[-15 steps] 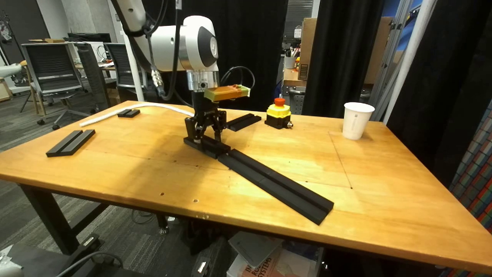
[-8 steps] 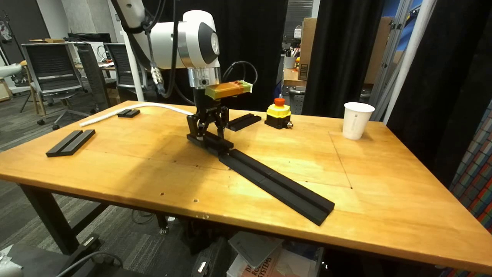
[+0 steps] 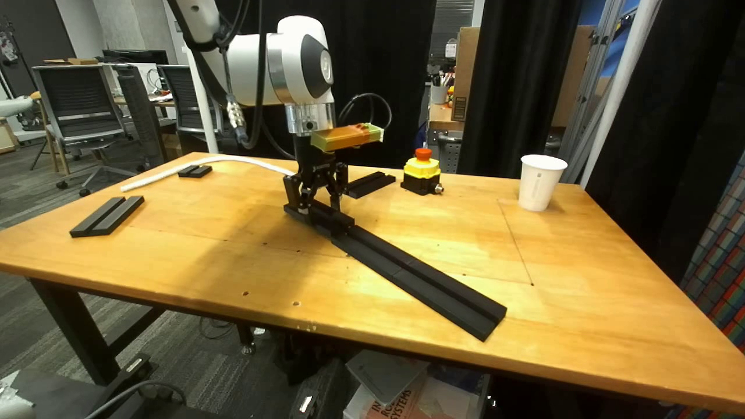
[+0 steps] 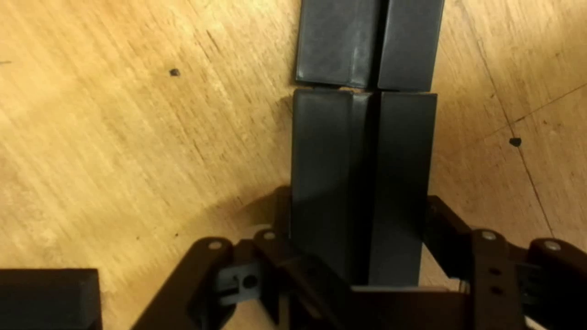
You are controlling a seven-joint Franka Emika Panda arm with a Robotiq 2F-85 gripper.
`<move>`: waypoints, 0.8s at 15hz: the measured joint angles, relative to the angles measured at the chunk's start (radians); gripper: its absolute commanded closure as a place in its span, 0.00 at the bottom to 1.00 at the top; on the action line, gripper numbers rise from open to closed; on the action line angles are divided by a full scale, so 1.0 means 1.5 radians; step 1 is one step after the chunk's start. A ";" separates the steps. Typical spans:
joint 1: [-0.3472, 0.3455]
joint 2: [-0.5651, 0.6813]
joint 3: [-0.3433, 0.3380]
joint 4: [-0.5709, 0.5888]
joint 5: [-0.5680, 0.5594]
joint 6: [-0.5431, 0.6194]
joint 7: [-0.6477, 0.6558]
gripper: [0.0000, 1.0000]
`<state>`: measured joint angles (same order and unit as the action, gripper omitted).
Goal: Pick up the black objects and put them in a straight line.
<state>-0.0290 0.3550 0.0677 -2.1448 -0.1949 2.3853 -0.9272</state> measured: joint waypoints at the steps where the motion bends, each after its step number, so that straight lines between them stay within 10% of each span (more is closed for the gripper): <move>1: -0.001 0.000 0.000 -0.001 0.000 0.000 0.000 0.54; 12: -0.006 0.002 0.002 -0.007 0.008 0.003 -0.005 0.54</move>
<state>-0.0384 0.3583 0.0708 -2.1550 -0.1825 2.3900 -0.9340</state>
